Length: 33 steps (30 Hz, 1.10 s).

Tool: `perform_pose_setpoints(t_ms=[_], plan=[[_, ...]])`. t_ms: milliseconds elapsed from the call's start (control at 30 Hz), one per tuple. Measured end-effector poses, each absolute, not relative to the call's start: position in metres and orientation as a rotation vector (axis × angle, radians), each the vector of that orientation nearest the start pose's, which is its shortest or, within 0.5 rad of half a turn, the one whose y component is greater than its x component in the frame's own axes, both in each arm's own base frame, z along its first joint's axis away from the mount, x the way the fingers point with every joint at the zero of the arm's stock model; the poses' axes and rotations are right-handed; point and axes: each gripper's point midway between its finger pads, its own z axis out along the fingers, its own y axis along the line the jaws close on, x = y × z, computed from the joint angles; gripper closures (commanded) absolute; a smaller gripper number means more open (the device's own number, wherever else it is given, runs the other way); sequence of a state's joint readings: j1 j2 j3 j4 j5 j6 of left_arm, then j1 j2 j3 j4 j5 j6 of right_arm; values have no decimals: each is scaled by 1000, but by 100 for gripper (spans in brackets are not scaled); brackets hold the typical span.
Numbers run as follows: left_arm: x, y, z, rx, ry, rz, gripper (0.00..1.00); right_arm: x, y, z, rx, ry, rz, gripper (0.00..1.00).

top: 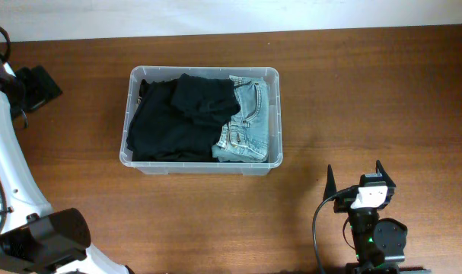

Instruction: Pack container

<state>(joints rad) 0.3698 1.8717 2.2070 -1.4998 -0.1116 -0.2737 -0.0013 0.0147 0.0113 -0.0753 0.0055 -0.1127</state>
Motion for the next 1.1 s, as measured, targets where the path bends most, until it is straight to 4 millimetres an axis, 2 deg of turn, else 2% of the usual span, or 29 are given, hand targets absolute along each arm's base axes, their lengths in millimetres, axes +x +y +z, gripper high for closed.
perform_pose_setpoints(t_ms=[167,300,367,467,600,667,733,1000,1100], plan=[[369,164,286,-890,2566,179,1,246,-1,157,-88,1648,-91,2],[353,157,315,-871,2492,179,1,246,-1,157,-88,1648,-92,2],[339,152,335,-857,2440,179,1,246,-1,157,-88,1648,-92,2],[307,139,362,-835,2359,179,1,246,-1,157,-88,1648,-92,2],[254,119,369,-823,2317,179,0,246,-1,157,-88,1648,-92,1],[234,111,361,-825,2326,179,1,246,-1,157,-87,1647,-92,2],[213,103,341,-835,2362,179,1,246,-1,157,-88,1648,-93,2],[147,77,242,-886,2552,178,0,246,-1,157,-87,1648,-92,2],[148,77,225,-882,2493,173,1,246,-1,157,-88,1648,-92,1]])
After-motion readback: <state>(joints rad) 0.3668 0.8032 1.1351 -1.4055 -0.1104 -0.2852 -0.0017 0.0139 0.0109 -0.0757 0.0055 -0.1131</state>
